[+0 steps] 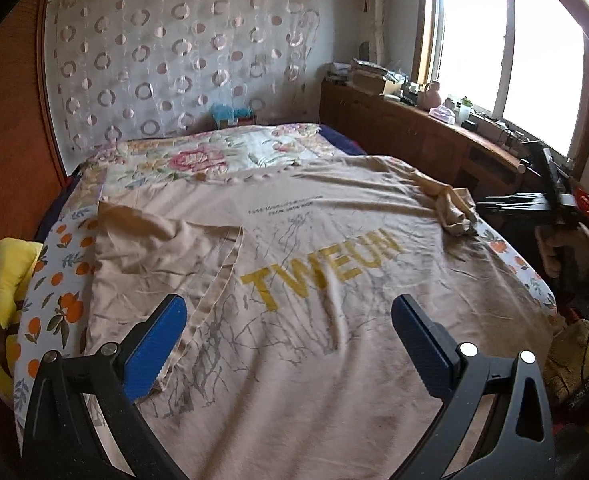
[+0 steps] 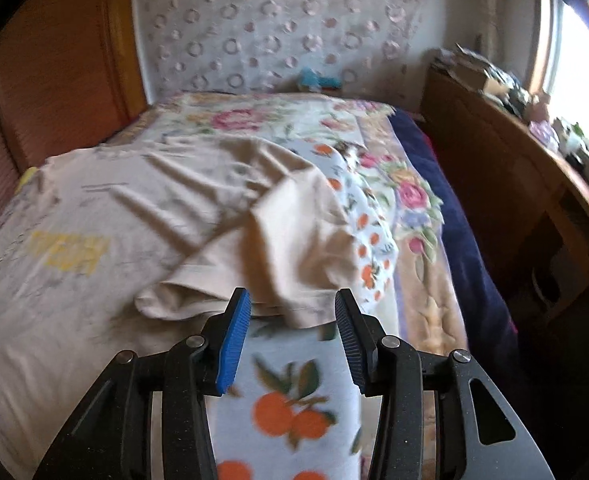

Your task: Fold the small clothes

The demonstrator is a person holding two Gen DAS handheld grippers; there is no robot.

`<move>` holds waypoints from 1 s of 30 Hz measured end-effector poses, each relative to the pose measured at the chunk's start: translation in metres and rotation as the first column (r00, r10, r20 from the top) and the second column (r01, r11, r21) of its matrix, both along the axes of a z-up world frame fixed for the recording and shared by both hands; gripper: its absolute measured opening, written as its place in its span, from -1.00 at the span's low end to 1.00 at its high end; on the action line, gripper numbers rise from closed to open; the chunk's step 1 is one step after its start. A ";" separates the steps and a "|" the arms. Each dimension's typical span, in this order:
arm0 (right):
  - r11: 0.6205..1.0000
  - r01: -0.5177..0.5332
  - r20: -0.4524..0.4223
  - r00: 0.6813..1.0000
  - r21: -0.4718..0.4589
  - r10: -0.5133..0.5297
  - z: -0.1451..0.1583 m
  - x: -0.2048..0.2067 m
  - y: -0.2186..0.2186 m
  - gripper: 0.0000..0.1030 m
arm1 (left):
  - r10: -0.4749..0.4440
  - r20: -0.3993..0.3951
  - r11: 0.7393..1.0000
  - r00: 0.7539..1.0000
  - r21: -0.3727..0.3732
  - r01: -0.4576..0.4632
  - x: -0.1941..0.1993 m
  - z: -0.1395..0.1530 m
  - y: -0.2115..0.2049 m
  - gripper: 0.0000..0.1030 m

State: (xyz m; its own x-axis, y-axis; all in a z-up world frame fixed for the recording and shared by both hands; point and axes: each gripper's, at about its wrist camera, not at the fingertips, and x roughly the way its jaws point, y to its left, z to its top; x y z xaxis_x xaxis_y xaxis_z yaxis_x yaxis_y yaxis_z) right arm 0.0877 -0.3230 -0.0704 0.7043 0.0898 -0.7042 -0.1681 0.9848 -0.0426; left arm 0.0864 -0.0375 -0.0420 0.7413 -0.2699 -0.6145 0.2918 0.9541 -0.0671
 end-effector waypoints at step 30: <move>0.964 -0.245 0.042 0.969 0.104 0.242 0.051 0.058 0.087 -0.94 | 0.001 0.019 0.999 1.000 -0.038 -0.001 -0.014 -0.003 0.004 0.99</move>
